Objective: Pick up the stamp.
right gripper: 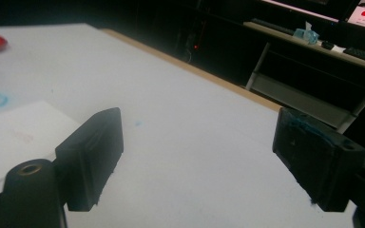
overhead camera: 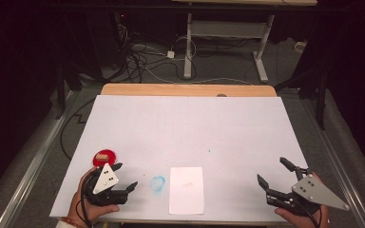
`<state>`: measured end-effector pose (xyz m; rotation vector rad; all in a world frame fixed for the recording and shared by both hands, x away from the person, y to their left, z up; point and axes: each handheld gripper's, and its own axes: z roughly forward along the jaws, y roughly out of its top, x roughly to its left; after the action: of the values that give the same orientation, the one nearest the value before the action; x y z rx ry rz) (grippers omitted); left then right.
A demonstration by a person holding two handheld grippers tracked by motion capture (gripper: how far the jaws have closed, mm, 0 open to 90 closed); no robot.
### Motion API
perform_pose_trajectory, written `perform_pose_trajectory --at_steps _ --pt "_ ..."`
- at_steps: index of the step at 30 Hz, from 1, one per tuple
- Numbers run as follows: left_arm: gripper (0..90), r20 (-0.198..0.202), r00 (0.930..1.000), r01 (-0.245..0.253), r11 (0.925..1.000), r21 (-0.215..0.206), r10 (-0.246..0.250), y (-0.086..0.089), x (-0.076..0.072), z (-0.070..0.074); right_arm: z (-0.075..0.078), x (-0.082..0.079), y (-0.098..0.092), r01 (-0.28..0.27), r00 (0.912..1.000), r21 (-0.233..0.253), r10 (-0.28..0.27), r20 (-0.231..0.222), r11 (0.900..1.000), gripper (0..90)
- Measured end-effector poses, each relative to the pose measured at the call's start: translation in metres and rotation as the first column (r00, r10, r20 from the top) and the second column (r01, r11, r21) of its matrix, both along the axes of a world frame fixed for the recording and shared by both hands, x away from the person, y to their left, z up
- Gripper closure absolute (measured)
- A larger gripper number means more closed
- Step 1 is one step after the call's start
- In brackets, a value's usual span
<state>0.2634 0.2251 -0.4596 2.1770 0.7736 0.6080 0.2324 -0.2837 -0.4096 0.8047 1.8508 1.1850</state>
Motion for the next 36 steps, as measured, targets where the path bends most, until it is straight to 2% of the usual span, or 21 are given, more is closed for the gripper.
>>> perform_pose_trajectory --at_steps 2,6,8,10,16,18,23,30,36 --pt "20.6 -0.006 1.0 0.0 1.0 0.0 0.0 0.0 0.001 -0.001 -0.001 0.0 0.001 -0.004 1.0 -0.007 0.004 0.002 1.0 18.3" --pt "20.6 -0.005 1.0 -0.001 1.0 -0.003 0.001 0.002 0.0 -0.001 -0.003 -0.001 0.004 -0.016 0.9996 -0.01 0.016 -0.022 1.0 18.6" --pt "20.6 -0.004 1.0 0.0 1.0 -0.001 0.0 0.003 -0.001 0.0 -0.005 0.0 0.005 -0.015 0.9996 -0.03 0.014 -0.025 0.999 18.6" --pt "20.8 -0.008 1.0 0.002 1.0 -0.001 -0.002 0.005 -0.001 0.002 -0.007 0.002 0.008 -0.028 0.9985 -0.046 0.026 -0.048 0.999 18.6" --pt "20.8 -0.038 0.9992 -0.011 0.9999 0.01 0.012 0.014 -0.002 0.008 -0.012 0.004 0.013 -0.046 0.9963 -0.065 0.041 -0.076 0.997 19.0" --pt "20.8 -0.042 0.9989 -0.02 0.9996 0.019 0.021 0.017 -0.002 0.01 -0.014 0.005 0.015 -0.053 0.9955 -0.073 0.047 -0.082 0.996 19.1" --pt "20.8 -0.045 0.997 -0.063 0.998 0.009 0.063 0.027 -0.001 0.018 -0.017 0.009 0.016 -0.062 0.9926 -0.08 0.053 -0.109 0.995 19.0" --pt "20.8 -0.036 0.9958 -0.084 0.9965 0.006 0.084 0.031 0.0 0.023 -0.017 0.009 0.018 -0.083 0.9912 -0.084 0.073 -0.11 0.993 19.0" --pt "21.6 -0.034 0.9948 -0.095 0.9952 0.025 0.096 0.033 0.004 0.027 -0.016 0.008 0.019 -0.096 0.9902 -0.085 0.086 -0.11 0.992 19.0"
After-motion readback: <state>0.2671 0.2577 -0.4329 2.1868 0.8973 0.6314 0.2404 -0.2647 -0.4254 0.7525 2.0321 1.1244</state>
